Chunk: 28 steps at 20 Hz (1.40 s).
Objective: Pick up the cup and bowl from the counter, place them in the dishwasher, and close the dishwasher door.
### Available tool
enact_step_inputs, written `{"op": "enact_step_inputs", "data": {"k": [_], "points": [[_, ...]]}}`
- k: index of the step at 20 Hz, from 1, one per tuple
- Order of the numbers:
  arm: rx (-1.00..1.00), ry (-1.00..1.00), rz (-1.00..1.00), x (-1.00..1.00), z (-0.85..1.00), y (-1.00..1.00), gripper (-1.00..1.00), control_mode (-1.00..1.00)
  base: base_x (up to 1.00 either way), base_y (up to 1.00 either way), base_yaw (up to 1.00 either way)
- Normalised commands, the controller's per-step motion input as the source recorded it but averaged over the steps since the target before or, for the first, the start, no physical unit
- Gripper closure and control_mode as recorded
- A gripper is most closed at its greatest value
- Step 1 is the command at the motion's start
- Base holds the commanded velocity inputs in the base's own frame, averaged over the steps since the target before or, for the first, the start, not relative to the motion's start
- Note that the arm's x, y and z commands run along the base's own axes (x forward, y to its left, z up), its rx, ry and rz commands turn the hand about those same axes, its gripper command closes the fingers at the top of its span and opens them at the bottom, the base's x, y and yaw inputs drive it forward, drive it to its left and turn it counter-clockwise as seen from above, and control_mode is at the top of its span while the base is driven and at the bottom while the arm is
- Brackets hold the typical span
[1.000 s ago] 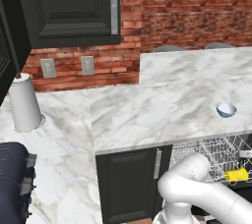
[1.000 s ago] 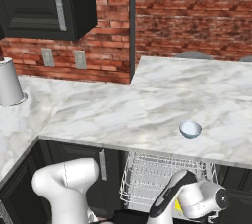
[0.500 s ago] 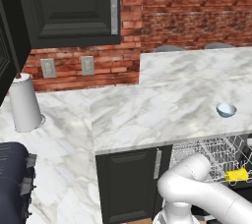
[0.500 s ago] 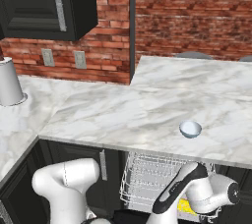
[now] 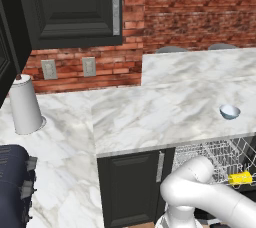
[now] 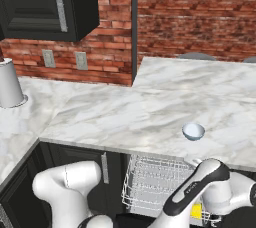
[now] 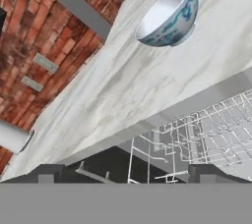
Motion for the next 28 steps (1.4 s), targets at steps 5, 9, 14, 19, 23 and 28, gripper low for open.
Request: {"op": "enact_step_inputs", "data": {"k": [5,9,14,19,23,28], "points": [[-0.11,0.00,-0.03,0.00,0.62,0.37,-1.00,-1.00,0.00,0.00,0.00],[-0.15,0.00,-0.07,0.00,0.38,0.33,-1.00,-1.00,0.00,0.00,0.00],[-0.04,0.00,-0.06,0.05,0.19,0.15,-1.00,-1.00,0.00,0.00,0.00],[0.01,0.02,-0.10,0.29,0.00,0.01,-1.00,-1.00,0.00,0.00,0.00],[0.01,0.03,-0.16,0.33,0.00,0.00,-1.00,-1.00,0.00,0.00,0.00],[0.00,0.04,-0.09,0.41,0.00,-0.01,-1.00,-1.00,0.00,0.00,0.00]]}}
